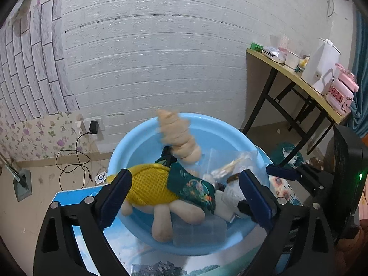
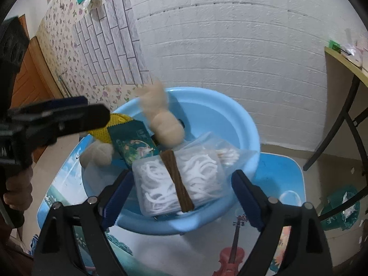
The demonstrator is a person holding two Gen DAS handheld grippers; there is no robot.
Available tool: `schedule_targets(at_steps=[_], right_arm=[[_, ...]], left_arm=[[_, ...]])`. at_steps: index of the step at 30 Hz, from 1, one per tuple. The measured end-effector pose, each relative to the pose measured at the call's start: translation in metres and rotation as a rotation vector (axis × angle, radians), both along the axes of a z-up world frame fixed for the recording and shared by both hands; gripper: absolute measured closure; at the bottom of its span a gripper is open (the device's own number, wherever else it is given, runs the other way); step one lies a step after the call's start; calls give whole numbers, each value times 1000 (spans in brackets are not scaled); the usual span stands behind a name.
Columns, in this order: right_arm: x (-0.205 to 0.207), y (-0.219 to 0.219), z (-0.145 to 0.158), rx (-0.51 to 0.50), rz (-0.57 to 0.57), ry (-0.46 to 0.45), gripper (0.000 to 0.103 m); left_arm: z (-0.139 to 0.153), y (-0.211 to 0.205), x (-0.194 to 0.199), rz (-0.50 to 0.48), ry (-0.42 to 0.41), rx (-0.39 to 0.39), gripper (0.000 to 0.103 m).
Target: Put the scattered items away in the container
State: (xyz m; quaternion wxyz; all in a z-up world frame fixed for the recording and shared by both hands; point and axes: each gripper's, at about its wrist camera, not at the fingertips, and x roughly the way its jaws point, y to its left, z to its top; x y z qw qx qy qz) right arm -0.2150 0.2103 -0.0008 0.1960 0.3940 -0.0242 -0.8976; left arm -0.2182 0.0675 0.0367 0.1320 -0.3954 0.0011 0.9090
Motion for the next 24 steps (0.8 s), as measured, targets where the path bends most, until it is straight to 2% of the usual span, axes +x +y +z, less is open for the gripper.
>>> schedule_targets(at_steps=[10, 12, 14, 16, 21, 24], right_arm=[[18, 1, 3, -9, 1, -9, 14], [25, 3, 5, -12, 1, -5, 14], [30, 6, 7, -11, 0, -2, 14], [33, 7, 11, -3, -14, -2, 14], [39, 8, 18, -5, -32, -16, 14], [42, 6, 21, 2, -51, -13, 14]], left_arm=[[1, -9, 28, 57, -24, -43, 8], [1, -10, 33, 81, -30, -74, 8], [-2, -9, 37, 138, -45, -153, 8], [-5, -7, 40, 180, -63, -200, 8], [-15, -14, 50, 244, -108, -216, 8], [-21, -13, 54, 299, -124, -272, 8]])
